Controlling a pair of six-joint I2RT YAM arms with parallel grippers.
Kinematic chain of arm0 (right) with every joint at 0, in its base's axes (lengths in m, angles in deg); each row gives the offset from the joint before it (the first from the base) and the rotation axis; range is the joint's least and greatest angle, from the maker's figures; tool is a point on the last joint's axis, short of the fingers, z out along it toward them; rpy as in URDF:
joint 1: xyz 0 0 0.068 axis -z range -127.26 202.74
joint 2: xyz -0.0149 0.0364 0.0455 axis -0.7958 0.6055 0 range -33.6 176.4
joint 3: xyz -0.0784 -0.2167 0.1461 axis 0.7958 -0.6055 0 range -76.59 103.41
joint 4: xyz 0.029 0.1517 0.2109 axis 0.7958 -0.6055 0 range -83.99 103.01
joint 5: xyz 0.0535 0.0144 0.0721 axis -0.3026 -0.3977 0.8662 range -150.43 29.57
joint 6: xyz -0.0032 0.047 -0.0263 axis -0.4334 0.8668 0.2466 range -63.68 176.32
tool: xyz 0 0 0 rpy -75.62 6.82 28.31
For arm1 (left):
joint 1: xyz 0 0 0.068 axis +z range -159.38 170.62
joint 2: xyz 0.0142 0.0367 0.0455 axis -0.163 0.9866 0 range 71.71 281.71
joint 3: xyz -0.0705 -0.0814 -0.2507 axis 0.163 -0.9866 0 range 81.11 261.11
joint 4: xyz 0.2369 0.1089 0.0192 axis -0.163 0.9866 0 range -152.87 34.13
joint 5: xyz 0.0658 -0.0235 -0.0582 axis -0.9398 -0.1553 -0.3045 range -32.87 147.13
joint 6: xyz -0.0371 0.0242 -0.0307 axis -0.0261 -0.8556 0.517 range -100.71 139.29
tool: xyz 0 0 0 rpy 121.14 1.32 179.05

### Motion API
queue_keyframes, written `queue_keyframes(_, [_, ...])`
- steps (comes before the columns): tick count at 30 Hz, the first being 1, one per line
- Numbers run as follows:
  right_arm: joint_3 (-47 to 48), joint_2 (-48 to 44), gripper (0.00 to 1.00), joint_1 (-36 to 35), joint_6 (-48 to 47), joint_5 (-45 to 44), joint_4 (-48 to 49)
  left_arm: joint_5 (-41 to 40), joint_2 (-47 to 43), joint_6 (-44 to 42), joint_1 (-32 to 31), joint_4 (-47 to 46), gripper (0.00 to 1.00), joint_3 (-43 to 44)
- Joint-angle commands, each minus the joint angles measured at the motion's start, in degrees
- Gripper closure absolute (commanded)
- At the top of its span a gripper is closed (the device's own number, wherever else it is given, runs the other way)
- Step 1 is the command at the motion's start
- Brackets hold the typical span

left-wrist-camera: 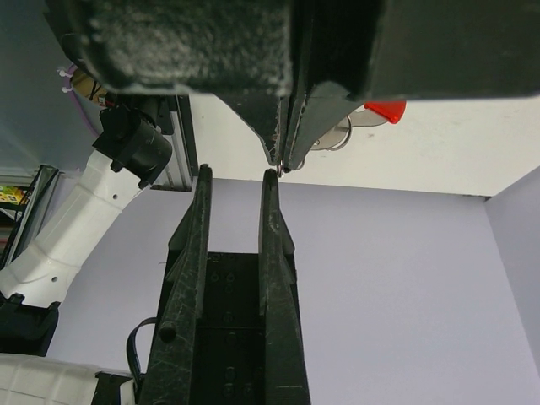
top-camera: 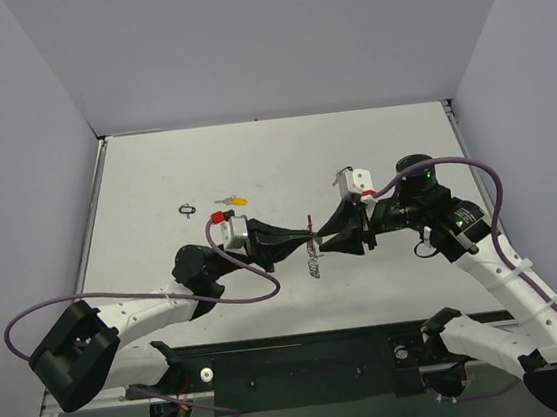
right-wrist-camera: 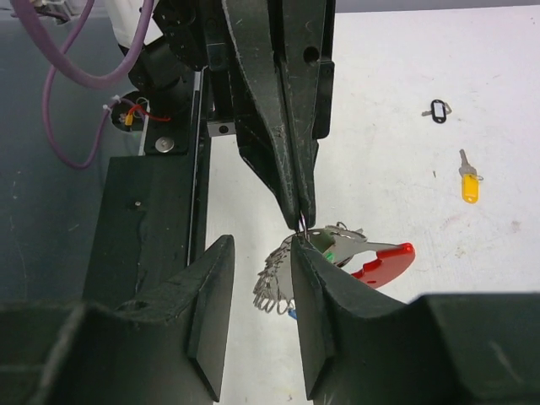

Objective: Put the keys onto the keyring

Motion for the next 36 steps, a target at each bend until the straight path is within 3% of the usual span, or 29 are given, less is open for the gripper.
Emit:
queue_keyframes(1, [-1.89, -1.04, 0.71, -0.12, 6.04, 1.23, 8.45, 0.64, 0.24, 1.08, -1.34, -12.66, 1.00, 3.39])
queue_keyframes(6, [-3.12, -1.74, 0.74, 0.14, 7.09, 0.61, 8.36, 0.47, -0.11, 0.73, -2.04, -11.61, 1.00, 3.57])
queue_keyframes(15, [-3.56, -2.18, 0.89, 0.23, 7.36, 1.84, 8.01, 0.29, 0.06, 0.90, -2.22, -11.69, 1.00, 3.57])
queue_keyframes(25, [-0.93, -4.47, 0.75, 2.25, 2.89, 3.69, 2.48, 0.29, -1.25, 0.55, -2.22, -10.64, 1.00, 2.77])
queue_keyframes(36, [-1.89, -3.41, 0.73, 2.52, 0.24, 1.75, 1.50, 0.82, -2.05, 0.55, -2.48, -10.20, 1.00, 2.86])
